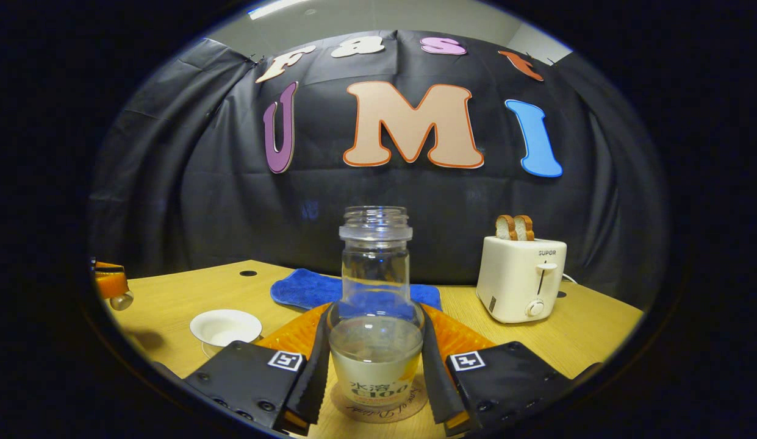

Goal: Open the teacup lid with one hand, grasp the water bottle and pour water into the teacup with the other hand; after pouring, place the water bottle on the coaster and then close the teacup lid.

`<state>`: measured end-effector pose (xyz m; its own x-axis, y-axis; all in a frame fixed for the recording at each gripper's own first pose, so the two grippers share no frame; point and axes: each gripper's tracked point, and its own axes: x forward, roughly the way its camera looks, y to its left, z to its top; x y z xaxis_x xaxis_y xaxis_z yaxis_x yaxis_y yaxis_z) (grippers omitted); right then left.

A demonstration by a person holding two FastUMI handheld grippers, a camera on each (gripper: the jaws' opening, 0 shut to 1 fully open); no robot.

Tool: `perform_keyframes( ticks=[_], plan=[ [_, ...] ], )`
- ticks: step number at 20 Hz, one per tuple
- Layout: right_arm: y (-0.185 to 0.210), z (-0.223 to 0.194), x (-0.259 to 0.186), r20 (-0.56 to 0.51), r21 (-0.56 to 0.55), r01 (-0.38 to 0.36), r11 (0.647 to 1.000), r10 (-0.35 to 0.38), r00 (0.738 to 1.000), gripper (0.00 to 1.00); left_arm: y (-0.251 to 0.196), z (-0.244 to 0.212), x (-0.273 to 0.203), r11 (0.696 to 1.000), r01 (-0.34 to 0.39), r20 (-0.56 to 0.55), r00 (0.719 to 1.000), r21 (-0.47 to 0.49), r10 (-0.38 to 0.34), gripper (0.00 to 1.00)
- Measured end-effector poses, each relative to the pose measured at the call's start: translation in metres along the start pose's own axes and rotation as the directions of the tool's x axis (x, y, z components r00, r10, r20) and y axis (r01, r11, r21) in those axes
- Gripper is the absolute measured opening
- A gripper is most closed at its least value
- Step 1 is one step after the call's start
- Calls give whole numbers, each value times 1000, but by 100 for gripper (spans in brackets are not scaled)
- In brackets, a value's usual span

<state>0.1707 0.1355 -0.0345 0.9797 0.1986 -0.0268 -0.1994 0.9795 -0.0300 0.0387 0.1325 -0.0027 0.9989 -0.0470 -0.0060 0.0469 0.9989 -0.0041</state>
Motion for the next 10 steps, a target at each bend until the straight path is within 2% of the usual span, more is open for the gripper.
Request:
perform_keyframes(
  ticks=[2, 3, 7, 8, 10],
  plan=[
    [-5, 8, -3, 19, 26, 6, 1000, -7, 1000, 74, 0, 1, 1, 1000, -2, 0, 1000, 0, 2, 22],
    [-5, -2, -4, 14, 48, 7, 999, -8, 1000, 70, 0, 0, 0, 1000, -2, -1, 1000, 1, 2, 22],
    [-7, -5, -1, 1, 53, 10, 999, -10, 1000, 75, 0, 1, 1, 1000, -4, -1, 1000, 0, 4, 22],
    [-8, -5, -3, 0, 54, 14, 998, -14, 1000, 74, 1, 0, 0, 1000, -4, -1, 1000, 0, 4, 22],
    [-10, -6, 0, -3, 52, 17, 998, -17, 1000, 79, 0, 0, 0, 1000, -5, 0, 1000, 0, 5, 22]
  ],
)
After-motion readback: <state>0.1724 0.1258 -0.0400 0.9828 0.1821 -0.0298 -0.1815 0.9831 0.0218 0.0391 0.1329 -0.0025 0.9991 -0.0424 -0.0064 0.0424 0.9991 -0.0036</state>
